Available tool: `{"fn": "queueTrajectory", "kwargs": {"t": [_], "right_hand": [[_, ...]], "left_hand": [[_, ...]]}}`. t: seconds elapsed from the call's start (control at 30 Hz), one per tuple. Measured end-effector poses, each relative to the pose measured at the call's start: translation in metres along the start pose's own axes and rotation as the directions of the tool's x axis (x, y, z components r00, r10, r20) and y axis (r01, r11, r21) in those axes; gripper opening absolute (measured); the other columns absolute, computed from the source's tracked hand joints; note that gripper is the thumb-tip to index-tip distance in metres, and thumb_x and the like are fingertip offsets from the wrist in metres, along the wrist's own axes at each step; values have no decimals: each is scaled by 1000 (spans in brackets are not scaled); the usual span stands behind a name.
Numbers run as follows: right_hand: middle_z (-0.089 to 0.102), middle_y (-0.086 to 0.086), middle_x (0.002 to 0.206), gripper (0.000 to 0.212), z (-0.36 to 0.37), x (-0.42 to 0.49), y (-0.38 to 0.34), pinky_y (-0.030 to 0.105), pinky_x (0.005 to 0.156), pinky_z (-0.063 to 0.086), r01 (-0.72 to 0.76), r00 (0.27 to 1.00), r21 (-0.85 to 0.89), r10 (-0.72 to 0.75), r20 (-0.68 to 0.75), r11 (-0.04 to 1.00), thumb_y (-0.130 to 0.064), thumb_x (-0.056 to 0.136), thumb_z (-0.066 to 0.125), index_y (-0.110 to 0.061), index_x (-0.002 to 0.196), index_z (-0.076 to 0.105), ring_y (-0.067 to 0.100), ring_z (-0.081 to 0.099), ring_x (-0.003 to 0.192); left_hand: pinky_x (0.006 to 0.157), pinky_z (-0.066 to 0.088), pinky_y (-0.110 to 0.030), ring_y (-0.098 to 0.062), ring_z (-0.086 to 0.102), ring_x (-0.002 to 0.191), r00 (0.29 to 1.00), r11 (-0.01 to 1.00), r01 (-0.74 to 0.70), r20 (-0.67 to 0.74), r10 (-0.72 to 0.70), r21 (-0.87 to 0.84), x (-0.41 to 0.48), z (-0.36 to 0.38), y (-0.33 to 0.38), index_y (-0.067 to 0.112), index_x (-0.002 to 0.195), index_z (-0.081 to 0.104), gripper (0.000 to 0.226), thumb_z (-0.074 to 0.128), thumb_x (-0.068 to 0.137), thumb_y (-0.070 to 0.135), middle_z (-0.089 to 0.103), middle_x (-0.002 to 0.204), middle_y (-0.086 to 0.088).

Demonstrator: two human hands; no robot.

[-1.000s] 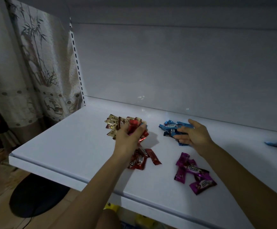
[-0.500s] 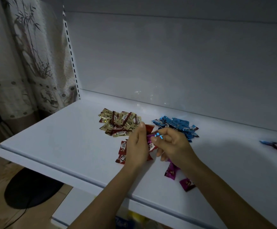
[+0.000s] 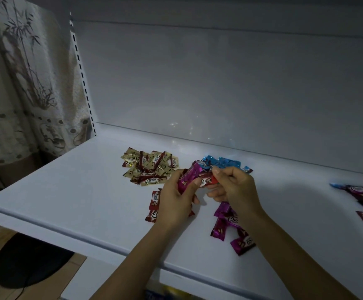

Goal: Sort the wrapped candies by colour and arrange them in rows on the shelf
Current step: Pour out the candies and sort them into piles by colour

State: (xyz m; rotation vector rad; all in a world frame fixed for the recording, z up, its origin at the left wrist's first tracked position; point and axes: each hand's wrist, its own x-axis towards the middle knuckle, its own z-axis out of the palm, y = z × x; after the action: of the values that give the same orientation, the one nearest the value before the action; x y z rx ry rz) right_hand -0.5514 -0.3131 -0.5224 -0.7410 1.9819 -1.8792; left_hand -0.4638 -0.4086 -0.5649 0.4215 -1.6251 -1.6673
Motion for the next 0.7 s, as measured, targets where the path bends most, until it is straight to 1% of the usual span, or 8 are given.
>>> {"fn": "queueTrajectory", "kwargs": {"t": [0.1,0.2,0.27,0.3,0.37,0.47,0.6,0.7], "right_hand": [[67,7,61,20,-10,5,4,23,43,47,-3,994,-46,-2,-108,999,-23,91,61,-5,83,60,12,56,42],[58,7,60,19,-25,21,7,21,39,42,-81,961,54,93,-260,995,-23,93,59,-7,82,58,8,46,37],[60,9,67,12,-34,33,6,21,40,46,-127,953,168,168,-254,978,-19,95,56,-7,93,59,8,51,39],[64,10,73,12,-38,39,4,21,42,50,-160,957,218,206,-206,963,-16,95,55,-8,103,57,11,57,45],[67,13,89,25,-41,46,3,25,50,56,-242,960,242,268,-79,940,-15,96,54,-16,120,46,20,66,62],[69,14,95,29,-38,38,-2,28,54,56,-268,964,70,266,25,961,-24,95,55,-10,121,50,21,66,63],[74,5,90,34,-25,11,-12,26,59,54,-174,930,-146,211,302,974,-43,89,55,-18,110,63,17,68,68],[74,0,83,18,-19,-1,-11,27,62,55,37,911,-257,73,406,966,-26,83,67,-15,97,66,15,69,68]], "left_hand": [[57,48,-24,-6,59,56,993,980,-106,-41,114,168,-7,3,-3,31,96,61,9,58,94,23,67,67,7],[59,48,-13,7,60,68,985,945,-130,-73,159,301,-9,0,-2,41,93,54,16,58,94,26,65,75,31],[56,46,-11,7,60,67,981,936,-143,-79,177,321,-10,-1,-3,39,93,55,12,60,92,29,67,72,23],[51,43,-11,5,59,62,981,936,-148,-76,181,319,-11,0,-1,33,93,58,4,60,91,30,66,67,15],[46,38,-9,2,55,54,978,934,-169,-68,200,316,-12,2,1,21,91,61,14,58,88,34,62,63,7],[47,41,-11,2,57,58,979,937,-153,-81,187,314,-12,3,2,22,94,61,11,56,90,31,63,68,9],[48,39,-12,-2,54,51,976,941,-162,-95,198,296,-12,1,3,19,92,63,10,55,94,25,62,61,2],[51,44,-21,-16,58,55,974,952,-171,-104,202,253,-13,0,3,19,90,62,17,51,96,29,66,68,-5]]}}
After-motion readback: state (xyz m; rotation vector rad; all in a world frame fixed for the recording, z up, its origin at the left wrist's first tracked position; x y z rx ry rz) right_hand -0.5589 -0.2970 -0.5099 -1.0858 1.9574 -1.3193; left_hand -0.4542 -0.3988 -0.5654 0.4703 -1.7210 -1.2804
